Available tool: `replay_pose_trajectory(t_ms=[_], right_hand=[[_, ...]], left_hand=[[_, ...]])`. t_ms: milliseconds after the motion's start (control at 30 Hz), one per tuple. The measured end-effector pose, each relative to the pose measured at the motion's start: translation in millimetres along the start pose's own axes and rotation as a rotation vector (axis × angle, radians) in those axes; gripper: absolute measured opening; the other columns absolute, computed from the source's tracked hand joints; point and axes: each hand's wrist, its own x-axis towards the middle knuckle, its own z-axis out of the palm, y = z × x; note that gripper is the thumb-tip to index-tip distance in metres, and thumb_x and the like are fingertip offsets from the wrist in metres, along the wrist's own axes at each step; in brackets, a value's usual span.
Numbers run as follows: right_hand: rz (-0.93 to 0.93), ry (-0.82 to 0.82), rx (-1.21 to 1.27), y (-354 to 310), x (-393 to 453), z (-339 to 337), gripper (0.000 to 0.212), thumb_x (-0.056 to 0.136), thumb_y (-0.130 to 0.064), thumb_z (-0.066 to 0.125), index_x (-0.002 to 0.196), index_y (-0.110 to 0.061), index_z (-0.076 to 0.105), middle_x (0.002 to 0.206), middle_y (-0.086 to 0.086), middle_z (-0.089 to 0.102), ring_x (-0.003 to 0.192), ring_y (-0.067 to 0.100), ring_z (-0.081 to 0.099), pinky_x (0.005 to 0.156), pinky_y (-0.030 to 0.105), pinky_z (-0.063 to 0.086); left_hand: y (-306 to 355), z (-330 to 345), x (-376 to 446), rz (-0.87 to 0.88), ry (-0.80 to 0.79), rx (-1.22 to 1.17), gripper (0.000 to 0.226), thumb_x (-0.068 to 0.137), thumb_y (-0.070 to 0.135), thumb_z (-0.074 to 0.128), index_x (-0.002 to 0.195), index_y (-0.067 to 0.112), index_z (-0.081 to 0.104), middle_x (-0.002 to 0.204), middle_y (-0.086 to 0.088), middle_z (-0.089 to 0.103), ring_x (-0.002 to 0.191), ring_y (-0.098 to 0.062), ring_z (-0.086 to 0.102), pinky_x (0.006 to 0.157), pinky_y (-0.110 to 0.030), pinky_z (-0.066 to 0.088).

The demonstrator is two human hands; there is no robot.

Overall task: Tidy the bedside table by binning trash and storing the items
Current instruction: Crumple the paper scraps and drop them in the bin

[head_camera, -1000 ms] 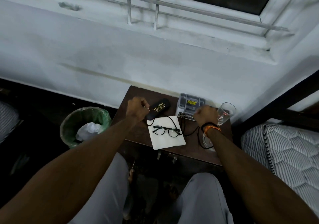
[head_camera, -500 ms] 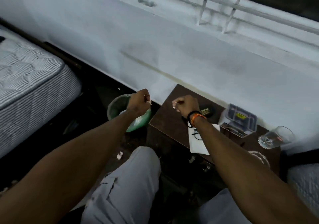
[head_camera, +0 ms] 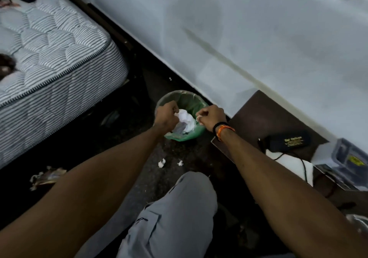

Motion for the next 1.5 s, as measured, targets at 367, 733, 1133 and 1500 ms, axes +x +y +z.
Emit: replay_pose_trajectory(t_ms=[367,733,1133,1500], right_hand=[[-0.18,-0.078,-0.302,-16.0,59.1,74.4,0.03,0.087,-0.017,0.063,0.115,-0.008,0.069,0.119,0.017,0.065,0.109,0.037,0.06,0.087,0.042,0.053],[-0.461,-0.205,-0.285,25.6,3.7,162.4,0.026,0.082,-0.004,0.057,0.103,-0.005,0.072,0.104,0.019,0.068,0.094,0.04,0.064,0.077,0.044,0.05],[-0.108,-0.685,-0.419,161.9,14.4,285.7,0.041,0.088,-0.014,0.06,0.13,-0.015,0.062,0.146,0.016,0.042,0.129,0.036,0.049,0.11,0.039,0.04],[-0.183,-0.688,-0.54,204.1,31.9,348.2,0.039,0.09,-0.012,0.057,0.128,-0.009,0.059,0.151,0.013,0.034,0.123,0.038,0.051,0.106,0.041,0.042]], left_hand=[[-69.9,16.1,50.4,-0.003,-0.071,0.072,0.044,0.08,0.008,0.064,0.123,0.003,0.055,0.122,-0.019,0.063,0.114,-0.034,0.058,0.086,-0.037,0.046],[-147.3,59.9,11.4,-0.051,0.18,-0.101,0.018,0.081,0.02,0.059,0.084,0.016,0.041,0.07,0.002,0.052,0.066,-0.025,0.052,0.056,-0.036,0.035],[-272.7,173.9,-37.7,-0.342,-0.494,0.219,0.042,0.091,0.014,0.061,0.132,0.006,0.056,0.139,-0.023,0.047,0.128,-0.036,0.05,0.107,-0.036,0.04],[-323.5,226.6,-35.9,-0.32,-0.44,0.283,0.036,0.093,0.008,0.06,0.128,-0.001,0.057,0.134,-0.019,0.054,0.124,-0.031,0.054,0.099,-0.029,0.041]])
